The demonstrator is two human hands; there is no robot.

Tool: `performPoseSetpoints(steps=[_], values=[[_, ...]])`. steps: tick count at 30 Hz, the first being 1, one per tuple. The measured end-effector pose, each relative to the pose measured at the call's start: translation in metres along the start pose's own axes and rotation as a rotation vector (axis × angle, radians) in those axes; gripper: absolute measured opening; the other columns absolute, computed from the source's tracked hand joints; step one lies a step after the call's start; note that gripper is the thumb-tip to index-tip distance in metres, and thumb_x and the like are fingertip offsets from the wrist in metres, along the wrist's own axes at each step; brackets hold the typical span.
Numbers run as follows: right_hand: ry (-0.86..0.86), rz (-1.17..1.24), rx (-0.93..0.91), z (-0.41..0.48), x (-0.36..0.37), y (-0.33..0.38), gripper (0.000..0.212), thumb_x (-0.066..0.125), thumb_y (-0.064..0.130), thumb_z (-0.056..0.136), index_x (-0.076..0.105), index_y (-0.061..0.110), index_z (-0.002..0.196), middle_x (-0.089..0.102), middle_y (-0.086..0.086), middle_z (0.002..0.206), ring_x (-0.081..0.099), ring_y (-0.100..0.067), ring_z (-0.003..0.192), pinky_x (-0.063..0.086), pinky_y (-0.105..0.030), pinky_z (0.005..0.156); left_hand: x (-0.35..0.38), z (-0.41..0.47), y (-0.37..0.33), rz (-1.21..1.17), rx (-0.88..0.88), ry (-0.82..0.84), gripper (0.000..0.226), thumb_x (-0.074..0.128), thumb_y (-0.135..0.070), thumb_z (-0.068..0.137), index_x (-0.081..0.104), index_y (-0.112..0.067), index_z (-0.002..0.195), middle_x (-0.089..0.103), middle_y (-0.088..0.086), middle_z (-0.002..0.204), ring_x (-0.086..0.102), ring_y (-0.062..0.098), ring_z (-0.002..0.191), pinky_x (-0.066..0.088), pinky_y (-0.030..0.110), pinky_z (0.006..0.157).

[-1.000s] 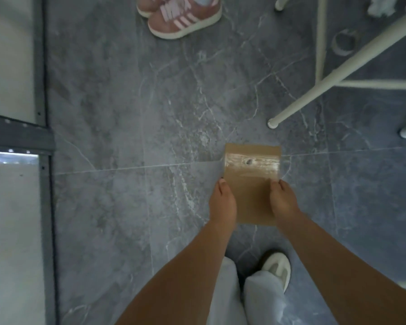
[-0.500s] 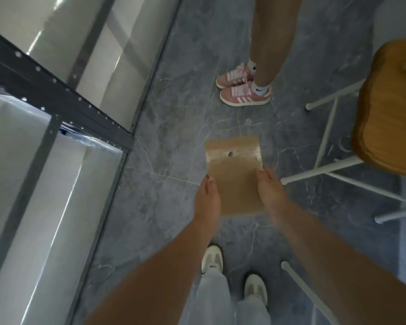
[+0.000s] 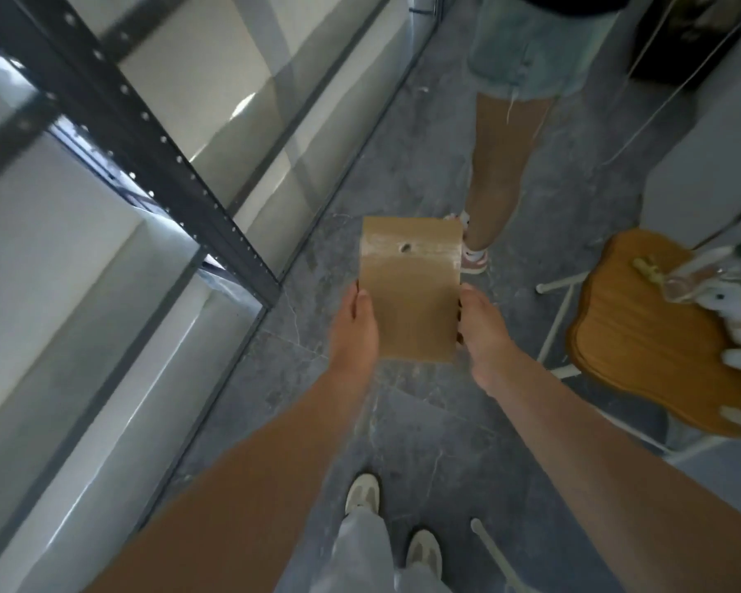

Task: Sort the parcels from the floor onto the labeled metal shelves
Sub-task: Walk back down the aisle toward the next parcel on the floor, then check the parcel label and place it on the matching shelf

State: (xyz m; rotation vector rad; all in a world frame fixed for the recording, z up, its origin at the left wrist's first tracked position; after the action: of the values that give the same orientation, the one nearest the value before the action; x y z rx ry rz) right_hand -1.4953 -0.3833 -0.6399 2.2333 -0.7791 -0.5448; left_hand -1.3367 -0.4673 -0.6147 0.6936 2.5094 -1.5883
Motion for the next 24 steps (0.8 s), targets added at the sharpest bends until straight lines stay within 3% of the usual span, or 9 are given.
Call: performPoseSetpoints(steps=[3, 7, 11, 15, 18, 24], values=[[0.059, 0.046, -0.059, -0.040, 0.000, 0.035, 0.046, 0.030, 0.041, 0.105, 0.054, 0.023, 0.139, 0.056, -0.001, 0.140, 0.054, -0.024, 0.125, 0.042, -0.049, 0.110, -0.030, -0.032, -0.045, -0.013, 0.091, -0.019, 0.047, 0.035, -0.032, 0.109, 0.041, -0.019, 0.154, 0.046, 0.002, 0.155, 0.044, 0.021, 0.142, 0.033, 0.034, 0.116], [0.072, 0.033, -0.150, -0.097, 0.010, 0.100, 0.047, 0.029, 0.038, 0.106, 0.047, 0.018, 0.144, 0.051, -0.001, 0.141, 0.049, -0.025, 0.130, 0.038, -0.046, 0.112, -0.075, -0.070, -0.111, 0.010, 0.215, -0.071, 0.044, 0.035, -0.027, 0.109, 0.045, -0.021, 0.152, 0.055, -0.001, 0.142, 0.050, 0.017, 0.129, 0.033, 0.019, 0.098], [0.192, 0.055, -0.264, -0.150, 0.039, 0.171, 0.045, 0.029, 0.037, 0.106, 0.054, 0.016, 0.138, 0.056, -0.001, 0.130, 0.053, -0.023, 0.122, 0.043, -0.044, 0.108, -0.134, -0.093, -0.171, -0.032, 0.329, -0.166, 0.046, 0.038, -0.032, 0.108, 0.041, -0.027, 0.154, 0.051, -0.009, 0.142, 0.049, 0.013, 0.128, 0.036, 0.027, 0.108], [0.301, 0.039, -0.422, -0.205, 0.075, 0.226, 0.045, 0.028, 0.042, 0.103, 0.061, 0.021, 0.126, 0.064, -0.004, 0.127, 0.060, -0.023, 0.111, 0.049, -0.045, 0.101, -0.195, -0.117, -0.208, -0.094, 0.387, -0.289, 0.049, 0.042, -0.036, 0.106, 0.040, -0.028, 0.154, 0.049, -0.001, 0.152, 0.049, 0.020, 0.136, 0.037, 0.040, 0.117], [0.340, 0.013, -0.495, -0.255, 0.092, 0.255, 0.045, 0.027, 0.041, 0.104, 0.060, 0.020, 0.126, 0.062, -0.003, 0.126, 0.058, -0.022, 0.112, 0.046, -0.039, 0.099, -0.238, -0.147, -0.233, -0.118, 0.448, -0.351, 0.049, 0.043, -0.035, 0.106, 0.040, -0.027, 0.154, 0.052, -0.002, 0.146, 0.051, 0.017, 0.129, 0.040, 0.033, 0.109], [0.415, -0.020, -0.668, -0.343, 0.125, 0.294, 0.040, 0.027, 0.030, 0.107, 0.057, 0.016, 0.128, 0.057, -0.005, 0.118, 0.050, -0.018, 0.101, 0.039, -0.029, 0.087, -0.315, -0.206, -0.267, -0.159, 0.560, -0.488, 0.047, 0.046, -0.031, 0.105, 0.044, -0.025, 0.152, 0.058, -0.001, 0.141, 0.056, 0.017, 0.124, 0.043, 0.033, 0.107]])
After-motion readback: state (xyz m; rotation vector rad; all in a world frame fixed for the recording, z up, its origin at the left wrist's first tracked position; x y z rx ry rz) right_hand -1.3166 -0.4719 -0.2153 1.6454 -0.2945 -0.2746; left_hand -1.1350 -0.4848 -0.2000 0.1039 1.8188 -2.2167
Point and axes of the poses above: each hand's wrist, its own z-axis towards the middle knuckle, its own x-axis out of the palm, y = z × x, the point moved 7 cm from there along z, towards the middle knuckle
